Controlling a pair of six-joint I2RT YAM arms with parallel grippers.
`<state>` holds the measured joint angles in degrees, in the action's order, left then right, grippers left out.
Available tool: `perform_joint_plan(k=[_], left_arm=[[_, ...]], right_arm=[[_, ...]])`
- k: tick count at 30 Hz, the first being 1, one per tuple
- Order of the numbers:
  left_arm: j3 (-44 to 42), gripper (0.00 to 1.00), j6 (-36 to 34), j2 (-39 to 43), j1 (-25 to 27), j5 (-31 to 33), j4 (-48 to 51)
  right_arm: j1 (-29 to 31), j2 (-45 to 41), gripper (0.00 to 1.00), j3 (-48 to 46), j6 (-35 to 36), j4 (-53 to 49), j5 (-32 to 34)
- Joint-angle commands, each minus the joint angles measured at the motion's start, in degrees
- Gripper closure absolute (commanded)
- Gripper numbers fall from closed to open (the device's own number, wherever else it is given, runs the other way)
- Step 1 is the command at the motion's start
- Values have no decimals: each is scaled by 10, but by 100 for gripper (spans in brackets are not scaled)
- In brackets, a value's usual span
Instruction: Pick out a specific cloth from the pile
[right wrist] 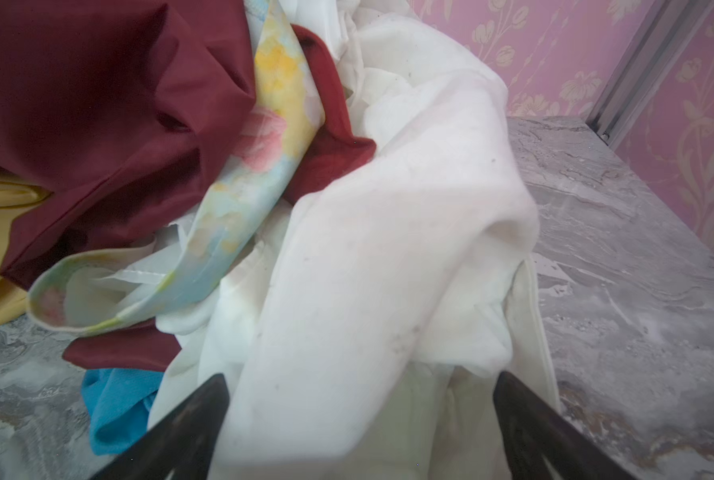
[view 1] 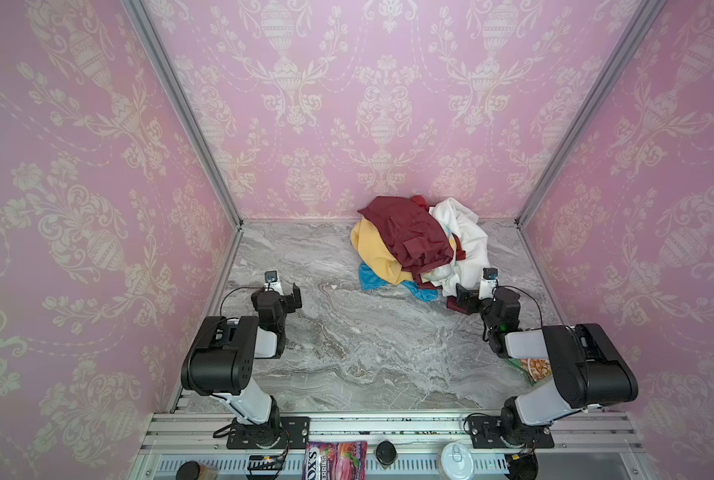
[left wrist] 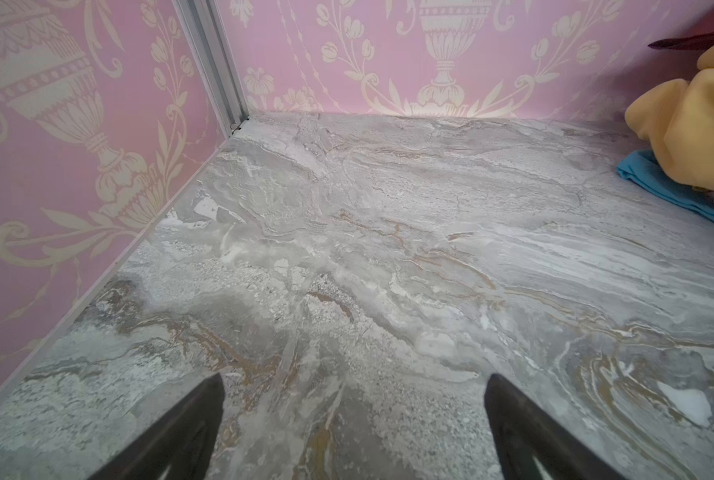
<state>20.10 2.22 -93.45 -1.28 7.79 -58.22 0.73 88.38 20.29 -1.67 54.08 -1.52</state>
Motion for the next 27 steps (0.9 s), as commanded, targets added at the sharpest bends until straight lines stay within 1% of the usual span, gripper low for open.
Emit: perform_joint_plan(k=[1, 18, 21, 24, 27], left_arm=[[4, 1, -9, -2, -3, -21, 3], [5, 1, -11, -2, -3, -26, 4], [4, 1, -11, -2, -3, -26, 4], [5, 1, -11, -2, -3, -26, 3], [2, 1, -4, -3, -4, -9, -2]], right_arm=[[-3, 2, 0, 5, -7, 5, 10], [-3, 2, 0, 5, -7, 5, 9], [-3, 3, 0, 1, -13, 12, 24], [-3, 2, 0, 3, -14, 9, 24], [-3, 3, 0, 3, -14, 9, 25]])
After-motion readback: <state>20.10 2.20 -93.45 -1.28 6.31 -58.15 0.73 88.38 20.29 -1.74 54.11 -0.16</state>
